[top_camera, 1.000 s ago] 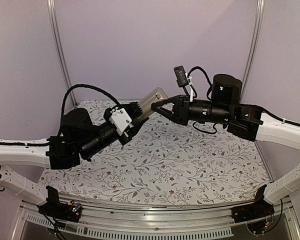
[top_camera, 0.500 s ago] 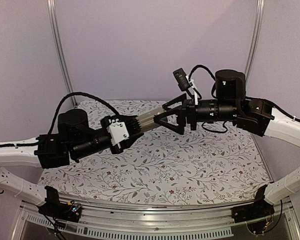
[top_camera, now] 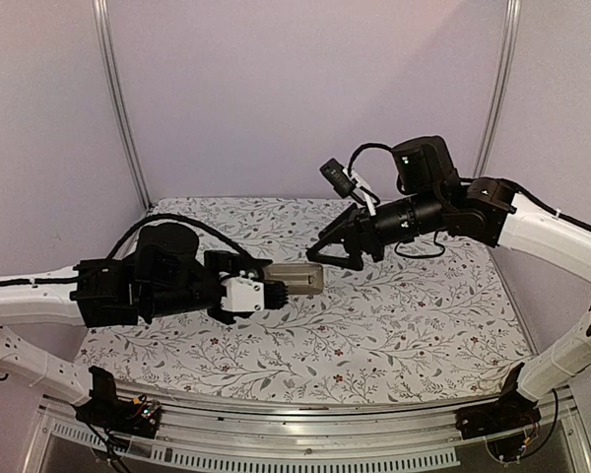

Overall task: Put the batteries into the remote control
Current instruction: Pass from the left arm to the right, then pass from the right arm to the left

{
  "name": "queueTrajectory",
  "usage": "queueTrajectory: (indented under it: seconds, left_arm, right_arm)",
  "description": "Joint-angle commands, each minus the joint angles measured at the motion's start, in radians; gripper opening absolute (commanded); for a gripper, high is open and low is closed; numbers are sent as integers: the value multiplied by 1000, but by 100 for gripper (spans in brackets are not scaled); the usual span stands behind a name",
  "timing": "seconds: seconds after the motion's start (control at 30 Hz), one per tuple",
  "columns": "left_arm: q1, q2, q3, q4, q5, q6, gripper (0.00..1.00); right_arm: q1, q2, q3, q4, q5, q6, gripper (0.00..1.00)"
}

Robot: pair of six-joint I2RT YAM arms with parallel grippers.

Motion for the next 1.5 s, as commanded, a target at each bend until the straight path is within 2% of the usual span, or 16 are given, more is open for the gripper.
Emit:
queueTrajectory:
  seconds: [0.0,0.13,0.33,0.5,0.7,0.8,0.87,0.9,0.93,0.97,1.0,1.03,1.1,1.2,1.37,1.47]
  left_arm:
    - [22,-29,-31,19,91,79,0]
    - [28,-60,-68,52,102,67,0]
    - [48,-96,-91,79,108,61,0]
    - [58,-87,-91,84,127,50,0]
    - [65,-89,-92,90,134,41,0]
    - [67,-89,-93,99,132,38,0]
    - [70,-88,-93,112,129,34,0]
    - [71,-90,-94,122,127,31,7]
    - [74,-93,-96,135,124,25,23]
    - [76,-97,-102,153,121,18,44]
    - [79,-104,-109,172,116,8,59]
    - [83,-115,-118,219,116,-4,72]
    - [102,-139,-138,294,130,-43,88]
    - [151,-180,-139,349,199,-134,99]
    - [281,-233,-141,444,444,-395,100]
    - [323,-216,-132,519,477,-579,100]
  right_arm:
    - [-2,74,29,-43,-92,14,76]
    - [-1,121,33,-31,-168,23,67]
    - [1,155,21,-23,-247,22,62]
    - [17,174,27,-25,-245,8,57]
    - [19,179,20,-6,-230,-1,31]
    - [19,160,8,21,-245,-2,21]
    - [19,155,5,27,-253,-2,19]
    - [19,155,3,30,-255,-1,17]
    - [19,154,1,33,-254,0,15]
    - [19,154,-1,38,-250,2,13]
    - [19,154,-3,42,-242,6,10]
    - [19,153,-4,47,-232,7,6]
    - [20,141,-11,77,-205,19,0]
    - [20,103,-38,150,-175,47,0]
    - [20,16,-145,380,-141,108,0]
    - [19,-36,-227,573,-135,147,0]
